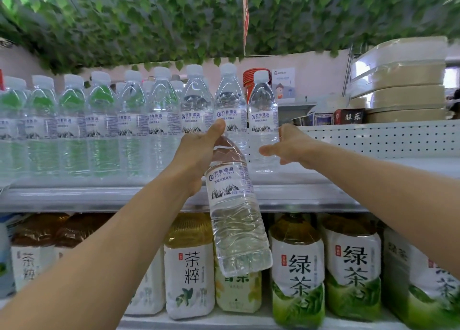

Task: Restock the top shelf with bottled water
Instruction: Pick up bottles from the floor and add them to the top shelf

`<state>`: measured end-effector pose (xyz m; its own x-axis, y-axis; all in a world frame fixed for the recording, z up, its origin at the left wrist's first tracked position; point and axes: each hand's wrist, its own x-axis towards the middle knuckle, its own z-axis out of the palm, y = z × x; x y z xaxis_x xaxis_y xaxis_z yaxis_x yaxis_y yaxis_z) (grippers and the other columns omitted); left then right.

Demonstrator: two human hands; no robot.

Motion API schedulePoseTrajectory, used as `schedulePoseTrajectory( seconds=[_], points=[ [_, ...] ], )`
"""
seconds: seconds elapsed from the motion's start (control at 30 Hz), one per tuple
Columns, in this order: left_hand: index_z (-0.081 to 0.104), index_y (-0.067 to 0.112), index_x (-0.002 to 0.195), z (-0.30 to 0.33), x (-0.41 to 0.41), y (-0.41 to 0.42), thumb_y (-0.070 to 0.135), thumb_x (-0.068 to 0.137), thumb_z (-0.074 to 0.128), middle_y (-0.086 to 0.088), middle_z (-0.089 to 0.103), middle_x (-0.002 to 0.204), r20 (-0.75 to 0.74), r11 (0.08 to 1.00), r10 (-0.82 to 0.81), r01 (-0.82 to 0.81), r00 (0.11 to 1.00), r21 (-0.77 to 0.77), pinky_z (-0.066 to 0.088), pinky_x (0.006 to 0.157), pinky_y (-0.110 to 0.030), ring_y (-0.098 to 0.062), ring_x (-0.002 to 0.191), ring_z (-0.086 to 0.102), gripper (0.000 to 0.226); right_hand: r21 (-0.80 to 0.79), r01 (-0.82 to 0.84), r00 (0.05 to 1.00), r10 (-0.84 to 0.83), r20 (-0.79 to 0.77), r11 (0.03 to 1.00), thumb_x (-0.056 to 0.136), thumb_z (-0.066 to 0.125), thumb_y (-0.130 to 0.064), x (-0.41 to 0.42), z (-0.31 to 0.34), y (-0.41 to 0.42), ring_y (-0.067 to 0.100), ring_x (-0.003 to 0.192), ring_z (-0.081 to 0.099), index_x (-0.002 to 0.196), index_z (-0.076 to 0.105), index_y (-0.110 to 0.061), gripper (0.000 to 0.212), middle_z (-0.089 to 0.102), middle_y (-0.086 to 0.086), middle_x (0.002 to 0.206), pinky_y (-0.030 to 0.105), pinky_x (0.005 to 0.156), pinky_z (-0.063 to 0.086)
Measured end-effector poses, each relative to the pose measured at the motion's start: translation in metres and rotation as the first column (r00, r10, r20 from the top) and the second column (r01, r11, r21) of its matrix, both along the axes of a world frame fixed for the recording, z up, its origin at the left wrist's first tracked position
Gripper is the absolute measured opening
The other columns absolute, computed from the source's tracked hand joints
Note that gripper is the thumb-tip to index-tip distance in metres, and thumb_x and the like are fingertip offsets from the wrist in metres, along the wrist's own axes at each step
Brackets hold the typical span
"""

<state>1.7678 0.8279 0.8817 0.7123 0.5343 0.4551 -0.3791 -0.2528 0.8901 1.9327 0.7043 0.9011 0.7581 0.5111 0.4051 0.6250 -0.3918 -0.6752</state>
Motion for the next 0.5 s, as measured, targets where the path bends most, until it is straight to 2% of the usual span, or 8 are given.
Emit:
schedulePoseTrajectory(
  seconds=[0.17, 0.27, 0.33, 0.43, 0.5],
  points=[
    [0.064, 0.012, 0.073, 0.0, 0.001, 0.001, 0.044, 0.095, 0.059, -0.003, 0.071, 0.066, -0.006, 1.0, -0.004, 0.004, 1.0, -0.012, 0.053, 0.077, -0.04, -0.019, 0.06, 0.069, 0.038, -0.013, -0.002, 1.0, 0.002, -0.017, 1.0, 0.086, 0.075, -0.03, 0.007, 0.001, 0.011, 0.025, 0.098, 0.062, 0.121, 0.046, -0.01, 0.05, 0.055, 0.009, 0.117, 0.05, 0.095, 0.054],
    [0.065, 0.011, 0.074, 0.001, 0.0, 0.001, 0.045, 0.095, 0.058, -0.003, 0.072, 0.065, -0.027, 1.0, 0.015, -0.016, 1.0, -0.008, 0.054, 0.08, -0.041, -0.019, 0.06, 0.069, 0.04, -0.007, 0.0, 1.0, 0.0, -0.022, 1.0, 0.084, 0.076, -0.032, 0.007, 0.0, 0.011, 0.026, 0.098, 0.063, 0.118, 0.047, -0.009, 0.051, 0.057, 0.01, 0.119, 0.05, 0.094, 0.054],
    [0.066, 0.011, 0.077, 0.002, -0.002, -0.001, 0.046, 0.095, 0.058, -0.001, 0.072, 0.063, -0.038, 1.0, 0.024, -0.025, 0.999, -0.017, 0.055, 0.075, -0.038, -0.017, 0.058, 0.069, 0.039, -0.03, 0.016, 0.999, -0.017, -0.031, 0.999, 0.085, 0.075, -0.033, 0.003, 0.0, 0.009, 0.03, 0.104, 0.063, 0.117, 0.046, -0.007, 0.051, 0.056, 0.013, 0.123, 0.046, 0.097, 0.053],
    [0.066, 0.011, 0.081, 0.002, -0.006, -0.006, 0.046, 0.095, 0.057, -0.001, 0.072, 0.063, -0.051, 0.999, 0.032, -0.034, 0.998, -0.03, 0.054, 0.065, -0.032, -0.016, 0.056, 0.069, 0.038, -0.029, 0.02, 1.0, -0.02, 0.011, 0.999, 0.09, 0.07, -0.034, -0.011, -0.002, 0.001, 0.028, 0.117, 0.056, 0.138, 0.042, -0.006, 0.062, 0.054, 0.005, 0.13, 0.034, 0.092, 0.042],
    [0.066, 0.011, 0.081, 0.003, -0.008, -0.009, 0.046, 0.095, 0.057, -0.001, 0.072, 0.063, -0.061, 0.999, 0.038, -0.039, 0.997, -0.028, 0.054, 0.066, -0.033, -0.016, 0.057, 0.069, 0.038, 0.057, 0.026, 0.992, -0.033, 0.119, 0.998, 0.093, 0.067, -0.033, -0.027, -0.007, -0.006, 0.024, 0.124, 0.051, 0.143, 0.039, -0.006, 0.064, 0.053, 0.004, 0.134, 0.032, 0.098, 0.038]
  ],
)
